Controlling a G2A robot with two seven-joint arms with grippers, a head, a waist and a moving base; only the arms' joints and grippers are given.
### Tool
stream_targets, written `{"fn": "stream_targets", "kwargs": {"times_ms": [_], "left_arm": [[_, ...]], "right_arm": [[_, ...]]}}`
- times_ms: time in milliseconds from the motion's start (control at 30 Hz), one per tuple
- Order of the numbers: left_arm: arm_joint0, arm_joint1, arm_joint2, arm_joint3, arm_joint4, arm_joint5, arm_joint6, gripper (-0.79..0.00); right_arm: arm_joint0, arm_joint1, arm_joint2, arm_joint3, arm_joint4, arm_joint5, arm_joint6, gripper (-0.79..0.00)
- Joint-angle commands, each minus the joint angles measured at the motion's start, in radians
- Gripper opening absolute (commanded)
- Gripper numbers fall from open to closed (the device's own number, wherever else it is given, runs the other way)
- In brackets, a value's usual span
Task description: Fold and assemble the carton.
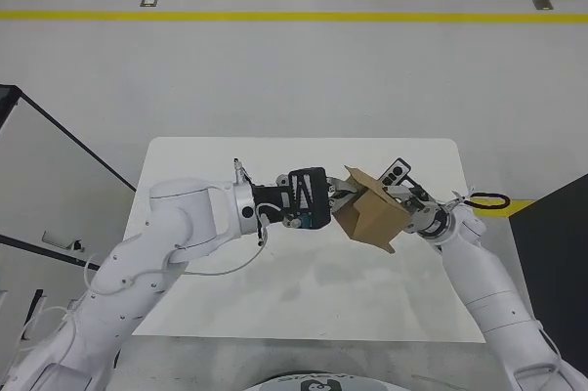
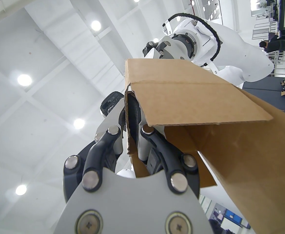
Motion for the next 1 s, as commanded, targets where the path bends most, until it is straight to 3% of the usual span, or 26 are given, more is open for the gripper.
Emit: {"fn": "stream_targets", "kwargs": {"times_ms": [0,967], "left_arm": [[-0.002,-0.001,0.001,0.001,-0.003,0.001,-0.002,-0.785],[-0.009,-0.004,-0.004,-0.002,-0.017,-0.002,-0.018,-0.785]], "right_arm": [[0.000,0.000,0.000,0.000,0.000,0.000,0.001,-0.785],[-0.011,0.003,0.017,-0.014,-0.005,-0.022,0.009,-0.785]]}}
